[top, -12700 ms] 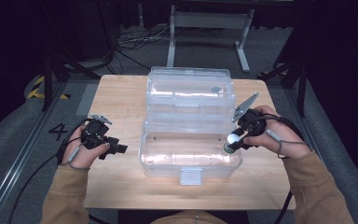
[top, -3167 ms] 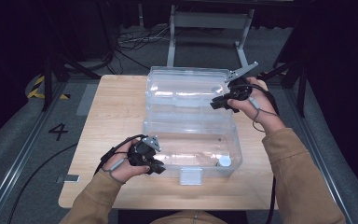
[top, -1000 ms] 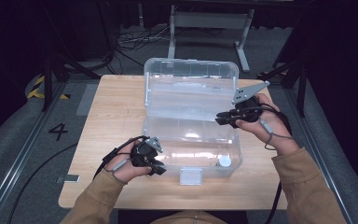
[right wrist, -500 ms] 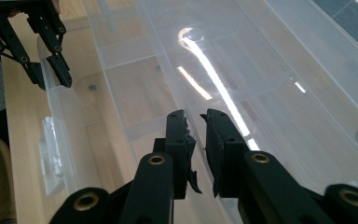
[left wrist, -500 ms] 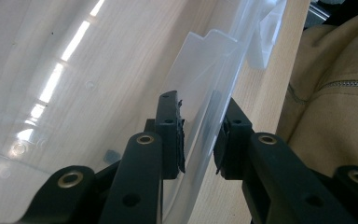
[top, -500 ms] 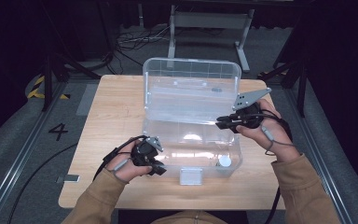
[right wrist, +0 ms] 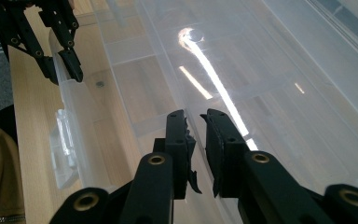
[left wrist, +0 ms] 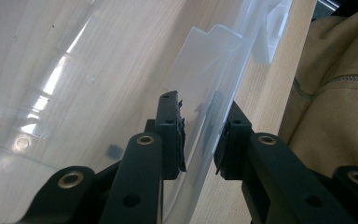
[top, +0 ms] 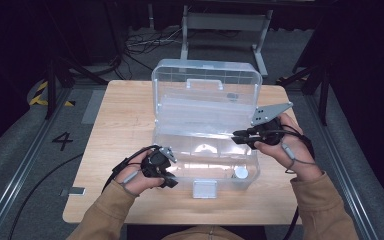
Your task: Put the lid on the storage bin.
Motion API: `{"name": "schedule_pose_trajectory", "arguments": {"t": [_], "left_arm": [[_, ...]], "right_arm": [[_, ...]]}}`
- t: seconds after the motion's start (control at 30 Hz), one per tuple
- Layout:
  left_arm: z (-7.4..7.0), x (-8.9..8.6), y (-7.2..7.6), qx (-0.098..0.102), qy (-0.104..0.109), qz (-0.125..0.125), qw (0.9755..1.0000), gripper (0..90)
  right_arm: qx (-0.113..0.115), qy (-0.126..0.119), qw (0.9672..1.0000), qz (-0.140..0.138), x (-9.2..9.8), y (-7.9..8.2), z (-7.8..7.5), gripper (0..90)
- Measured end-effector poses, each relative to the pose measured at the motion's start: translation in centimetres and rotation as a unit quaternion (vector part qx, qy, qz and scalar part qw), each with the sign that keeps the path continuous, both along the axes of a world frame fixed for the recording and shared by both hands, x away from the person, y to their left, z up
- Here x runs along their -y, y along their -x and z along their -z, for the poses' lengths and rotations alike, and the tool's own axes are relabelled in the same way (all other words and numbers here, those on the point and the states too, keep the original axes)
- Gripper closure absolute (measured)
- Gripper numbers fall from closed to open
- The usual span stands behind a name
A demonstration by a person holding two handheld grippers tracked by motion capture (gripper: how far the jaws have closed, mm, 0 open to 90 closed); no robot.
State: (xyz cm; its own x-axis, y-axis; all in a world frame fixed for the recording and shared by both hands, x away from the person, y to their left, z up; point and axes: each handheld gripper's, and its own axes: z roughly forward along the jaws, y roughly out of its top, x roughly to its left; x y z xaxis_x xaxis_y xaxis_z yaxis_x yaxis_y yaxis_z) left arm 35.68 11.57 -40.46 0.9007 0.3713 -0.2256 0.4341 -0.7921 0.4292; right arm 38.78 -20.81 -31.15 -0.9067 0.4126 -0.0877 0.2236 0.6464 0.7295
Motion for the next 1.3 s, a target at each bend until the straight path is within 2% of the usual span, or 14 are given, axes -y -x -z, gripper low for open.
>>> {"name": "schedule_pose_trajectory", "arguments": {"t": [0.23, 0.37, 0.67, 1.3], "left_arm": [[0.0, 0.0, 0.0, -0.002, -0.003, -0.003, 1.0000, 74.6], [0.0, 0.0, 0.0, -0.010, -0.005, -0.013, 0.9999, 73.8], [0.0, 0.1, 0.0, -0.009, -0.007, -0.013, 0.9998, 73.7], [0.0, 0.0, 0.1, -0.004, -0.011, -0.013, 0.9998, 73.8]], "right_arm": [[0.000, -0.006, 1.0000, -0.001, 0.1, 0.6, 0.3, 79.3], [-0.001, -0.009, 1.0000, -0.003, 0.2, 0.8, 0.5, 79.4], [0.002, -0.015, 0.9999, -0.002, 0.2, 1.5, 1.0, 79.3], [-0.002, -0.006, 1.0000, -0.007, 0.1, 2.4, 1.5, 79.0]]}}
